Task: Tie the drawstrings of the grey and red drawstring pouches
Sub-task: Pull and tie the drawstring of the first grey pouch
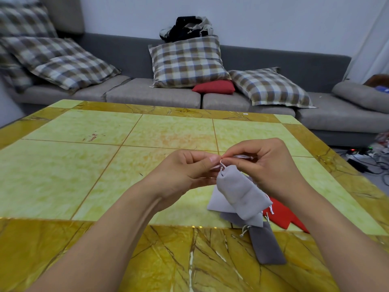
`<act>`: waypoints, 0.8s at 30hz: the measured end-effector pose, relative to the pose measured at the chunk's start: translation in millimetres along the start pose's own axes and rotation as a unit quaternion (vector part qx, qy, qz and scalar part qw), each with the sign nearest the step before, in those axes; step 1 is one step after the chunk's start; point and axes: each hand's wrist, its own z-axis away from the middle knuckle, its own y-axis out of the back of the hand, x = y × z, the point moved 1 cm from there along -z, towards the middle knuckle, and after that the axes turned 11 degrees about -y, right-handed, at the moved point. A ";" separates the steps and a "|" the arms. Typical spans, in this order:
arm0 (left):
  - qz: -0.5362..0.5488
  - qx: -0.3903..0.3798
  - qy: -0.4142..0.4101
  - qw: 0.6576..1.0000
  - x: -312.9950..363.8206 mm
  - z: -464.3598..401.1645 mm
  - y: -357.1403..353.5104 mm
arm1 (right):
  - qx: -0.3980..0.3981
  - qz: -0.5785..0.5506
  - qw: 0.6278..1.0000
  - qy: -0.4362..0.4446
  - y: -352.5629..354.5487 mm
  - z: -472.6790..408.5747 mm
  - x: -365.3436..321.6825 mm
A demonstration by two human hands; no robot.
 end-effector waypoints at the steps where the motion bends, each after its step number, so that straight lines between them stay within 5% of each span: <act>1: 0.000 -0.004 0.000 1.000 0.4 0.2 -0.4 | 0.002 -0.002 1.000 -0.001 0.5 0.2 -0.4; 6: -0.066 0.056 -0.021 0.996 -2.0 -0.2 -1.9 | -0.006 0.012 1.000 0.016 -1.8 0.7 -2.9; 11: -0.184 0.029 -0.036 0.982 -4.1 0.5 -2.0 | -0.085 0.077 0.993 0.004 4.8 -1.3 -1.1; 24: -0.068 0.059 -0.016 0.996 -4.4 1.3 -7.7 | -0.049 0.049 0.997 0.016 4.6 -2.1 -1.0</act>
